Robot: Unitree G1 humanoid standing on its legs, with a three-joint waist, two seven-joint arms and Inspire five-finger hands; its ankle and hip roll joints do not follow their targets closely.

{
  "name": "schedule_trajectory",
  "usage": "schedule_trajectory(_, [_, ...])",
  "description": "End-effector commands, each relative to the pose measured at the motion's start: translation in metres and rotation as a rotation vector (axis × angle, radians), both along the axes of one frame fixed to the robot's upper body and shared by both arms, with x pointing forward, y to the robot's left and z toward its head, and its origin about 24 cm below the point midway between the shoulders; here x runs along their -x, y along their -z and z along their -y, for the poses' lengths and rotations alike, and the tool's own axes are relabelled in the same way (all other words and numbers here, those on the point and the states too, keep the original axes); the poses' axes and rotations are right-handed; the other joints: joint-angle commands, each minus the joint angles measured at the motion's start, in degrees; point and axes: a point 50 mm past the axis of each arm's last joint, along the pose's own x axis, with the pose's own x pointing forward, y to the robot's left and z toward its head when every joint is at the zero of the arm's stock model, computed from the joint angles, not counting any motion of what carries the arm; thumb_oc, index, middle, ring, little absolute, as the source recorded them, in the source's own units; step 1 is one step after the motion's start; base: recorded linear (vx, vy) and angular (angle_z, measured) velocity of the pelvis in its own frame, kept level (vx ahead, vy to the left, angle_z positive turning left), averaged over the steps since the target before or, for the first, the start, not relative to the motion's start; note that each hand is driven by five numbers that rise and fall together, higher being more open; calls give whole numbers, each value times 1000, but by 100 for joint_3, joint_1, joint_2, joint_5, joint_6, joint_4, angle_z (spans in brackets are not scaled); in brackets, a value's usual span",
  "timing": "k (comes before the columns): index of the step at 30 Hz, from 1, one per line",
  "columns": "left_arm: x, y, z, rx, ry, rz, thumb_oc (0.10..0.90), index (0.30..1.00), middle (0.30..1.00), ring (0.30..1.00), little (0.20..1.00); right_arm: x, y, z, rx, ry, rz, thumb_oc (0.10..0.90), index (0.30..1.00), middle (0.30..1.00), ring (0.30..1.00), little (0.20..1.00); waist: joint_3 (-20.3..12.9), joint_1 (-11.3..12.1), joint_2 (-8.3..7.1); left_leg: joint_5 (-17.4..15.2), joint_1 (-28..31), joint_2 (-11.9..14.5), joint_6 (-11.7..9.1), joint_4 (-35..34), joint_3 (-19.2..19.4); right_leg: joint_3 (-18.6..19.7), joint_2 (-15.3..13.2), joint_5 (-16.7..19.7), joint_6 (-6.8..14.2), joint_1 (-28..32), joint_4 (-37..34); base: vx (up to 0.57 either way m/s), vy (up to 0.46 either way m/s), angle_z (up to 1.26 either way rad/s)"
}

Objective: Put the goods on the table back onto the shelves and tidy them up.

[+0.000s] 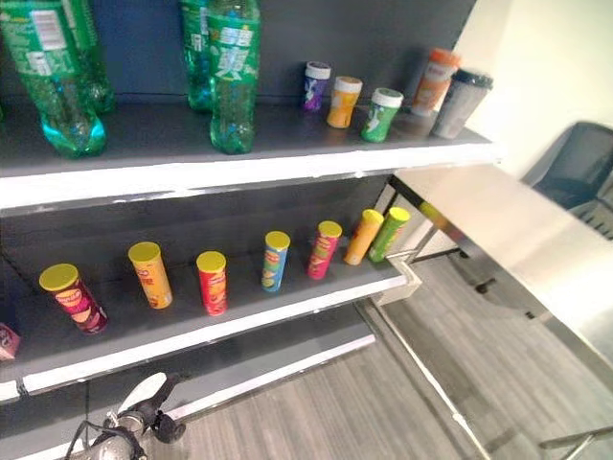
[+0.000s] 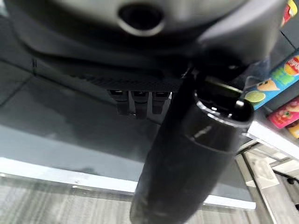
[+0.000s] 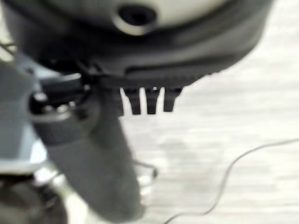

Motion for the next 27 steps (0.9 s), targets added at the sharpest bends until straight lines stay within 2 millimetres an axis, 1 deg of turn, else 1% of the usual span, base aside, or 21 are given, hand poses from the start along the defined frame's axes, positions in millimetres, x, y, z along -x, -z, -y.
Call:
schedule_trajectory(1, [-77, -41, 6, 7, 19, 254, 800, 900, 900, 900, 900, 9, 12, -4, -16, 182, -78, 800, 900, 900, 900, 900, 195, 128, -240, -467, 234, 188, -156, 231, -158, 244, -356, -175, 503, -68, 417, 9, 27, 4])
schedule_trajectory(2, [-87, -45, 10, 9, 10, 281, 800, 900, 900, 900, 900, 12, 14, -10, -21, 197, -101, 800, 900, 900, 900, 900, 202, 96, -189, -461, 241, 166, -153, 210, -151, 249, -376, -163, 505, -78, 403, 0, 47, 6])
schedule_trajectory(3, [-102, -54, 16, 19, 11, 323, 800, 900, 900, 900, 900, 10, 17, -15, -21, 225, -106, 800, 900, 900, 900, 900, 200, 65, -130, -438, 229, 143, -151, 184, -122, 268, -406, -128, 513, -133, 387, 4, 59, -3])
schedule_trajectory(4, [-107, -58, 17, 25, 11, 339, 800, 900, 900, 900, 900, 9, 17, -16, -22, 236, -103, 800, 900, 900, 900, 900, 206, 48, -109, -459, 259, 122, -145, 178, -118, 277, -417, -138, 520, -123, 388, -7, 39, -4])
schedule_trajectory(5, [-108, -58, 17, 24, 11, 339, 800, 900, 900, 900, 900, 8, 18, -16, -22, 236, -102, 800, 900, 900, 900, 900, 196, 52, -111, -443, 237, 125, -146, 177, -114, 283, -413, -123, 516, -147, 386, 23, 39, -4])
schedule_trajectory(6, [-116, -63, 19, 21, 17, 361, 800, 900, 900, 900, 900, 5, 18, -16, -19, 239, -93, 800, 900, 900, 900, 900, 203, 21, -86, -471, 268, 102, -140, 172, -91, 293, -439, -128, 531, -134, 382, 6, 28, -8])
schedule_trajectory(9, [-127, -72, 22, 17, 24, 389, 800, 900, 900, 900, 900, 2, 18, -17, -20, 243, -82, 800, 900, 900, 900, 900, 202, -12, -64, -486, 272, 76, -135, 165, -58, 312, -470, -107, 548, -173, 370, 12, 28, -14])
schedule_trajectory(10, [-127, -72, 21, 17, 24, 390, 800, 900, 900, 900, 900, 1, 18, -17, -21, 243, -81, 800, 900, 900, 900, 900, 191, -8, -66, -471, 250, 79, -137, 165, -54, 319, -466, -92, 545, -197, 368, 11, 11, -10])
schedule_trajectory(12, [-138, -82, 24, 13, 36, 424, 800, 900, 900, 900, 900, 0, 19, -19, -28, 246, -77, 800, 900, 900, 900, 900, 210, -46, -52, -495, 264, 50, -131, 154, -26, 355, -493, -80, 560, -230, 356, 13, 7, -5])
schedule_trajectory(13, [-138, -82, 24, 13, 36, 425, 800, 900, 900, 900, 900, -1, 19, -19, -28, 246, -76, 800, 900, 900, 900, 900, 192, -41, -53, -476, 238, 53, -133, 151, -20, 364, -489, -64, 557, -262, 356, 0, 0, 0])
schedule_trajectory(14, [-144, -87, 25, 16, 34, 441, 800, 900, 900, 900, 900, -2, 19, -18, -29, 253, -73, 800, 900, 900, 900, 900, 215, -70, -42, -502, 256, 39, -129, 158, 3, 386, -512, -57, 571, -277, 354, 0, 0, 0])
schedule_trajectory(16, [-146, -89, 25, 14, 33, 447, 800, 900, 900, 900, 900, -2, 19, -19, -31, 256, -72, 800, 900, 900, 900, 900, 204, -76, -35, -491, 226, 37, -130, 167, 23, 409, -517, -37, 568, -323, 353, 14, 9, -8])
schedule_trajectory(22, [-159, -97, 23, -36, 13, 471, 800, 900, 900, 900, 900, -7, 18, -21, -34, 242, -49, 800, 900, 900, 900, 900, 248, -172, -11, -528, 228, 12, -117, 169, 154, 514, -546, 6, 586, -463, 343, 15, 0, -17])
schedule_trajectory(27, [-169, -107, 21, -55, -11, 505, 800, 900, 900, 900, 900, -11, 17, -21, -42, 238, -25, 800, 900, 900, 900, 900, 278, -238, 21, -509, 185, 8, -126, 165, 221, 566, -538, 37, 593, -592, 344, 5, -11, -11])
